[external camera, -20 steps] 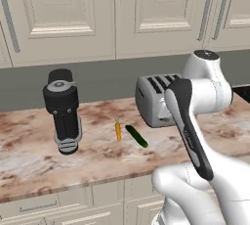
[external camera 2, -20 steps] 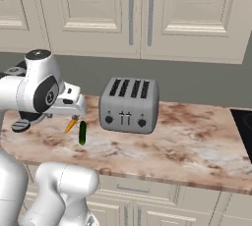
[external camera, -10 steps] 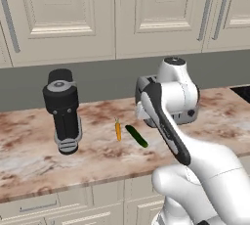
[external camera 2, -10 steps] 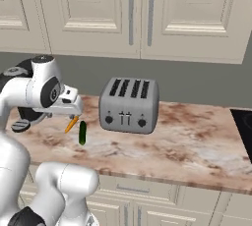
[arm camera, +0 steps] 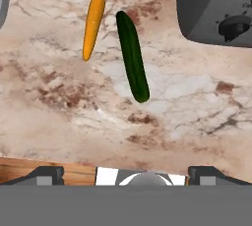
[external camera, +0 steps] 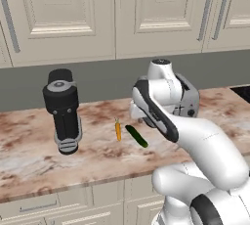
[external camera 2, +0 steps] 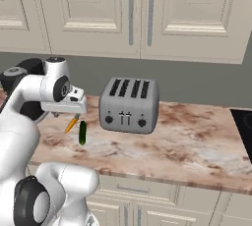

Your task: Place the two vegetables and bowl onto the tray for setting up a vegetable dip station.

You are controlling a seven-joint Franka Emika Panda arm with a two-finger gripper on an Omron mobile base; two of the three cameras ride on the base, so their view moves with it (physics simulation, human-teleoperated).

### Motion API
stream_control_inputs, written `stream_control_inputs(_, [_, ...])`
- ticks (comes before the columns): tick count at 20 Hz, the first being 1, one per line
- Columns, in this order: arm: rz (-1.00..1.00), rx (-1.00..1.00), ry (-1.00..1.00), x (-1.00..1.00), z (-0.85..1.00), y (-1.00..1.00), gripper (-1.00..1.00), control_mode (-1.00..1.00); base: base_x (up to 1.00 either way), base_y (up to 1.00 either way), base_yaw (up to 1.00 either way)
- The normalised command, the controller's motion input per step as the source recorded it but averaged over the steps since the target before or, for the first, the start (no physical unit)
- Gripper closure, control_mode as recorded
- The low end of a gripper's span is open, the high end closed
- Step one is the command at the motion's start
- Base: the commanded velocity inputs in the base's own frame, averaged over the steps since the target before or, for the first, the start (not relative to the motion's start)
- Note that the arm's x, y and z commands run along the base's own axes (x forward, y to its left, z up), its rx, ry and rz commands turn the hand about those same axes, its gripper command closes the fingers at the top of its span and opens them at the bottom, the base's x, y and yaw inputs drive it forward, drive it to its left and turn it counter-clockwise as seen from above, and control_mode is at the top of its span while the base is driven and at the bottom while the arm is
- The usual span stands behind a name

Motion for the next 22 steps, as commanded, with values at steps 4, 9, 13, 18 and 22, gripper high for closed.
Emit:
stream_control_inputs(4, [0.02,0.00,0.00,0.23,-0.42,0.00,-1.00,-1.00,0.00,0.00,0.00])
stream_control_inputs(9, [0.01,0.00,0.00,0.20,-0.42,0.00,-1.00,-1.00,0.00,0.00,0.00])
stream_control_inputs(13, [0.00,0.00,0.00,0.26,-0.37,0.02,-1.00,-1.00,0.00,0.00,0.00])
stream_control_inputs(18, [0.00,0.00,0.00,0.29,-0.37,0.03,-1.00,-1.00,0.00,0.00,0.00])
stream_control_inputs(22, [0.00,0.00,0.00,0.32,-0.36,0.06,-1.00,-1.00,0.00,0.00,0.00])
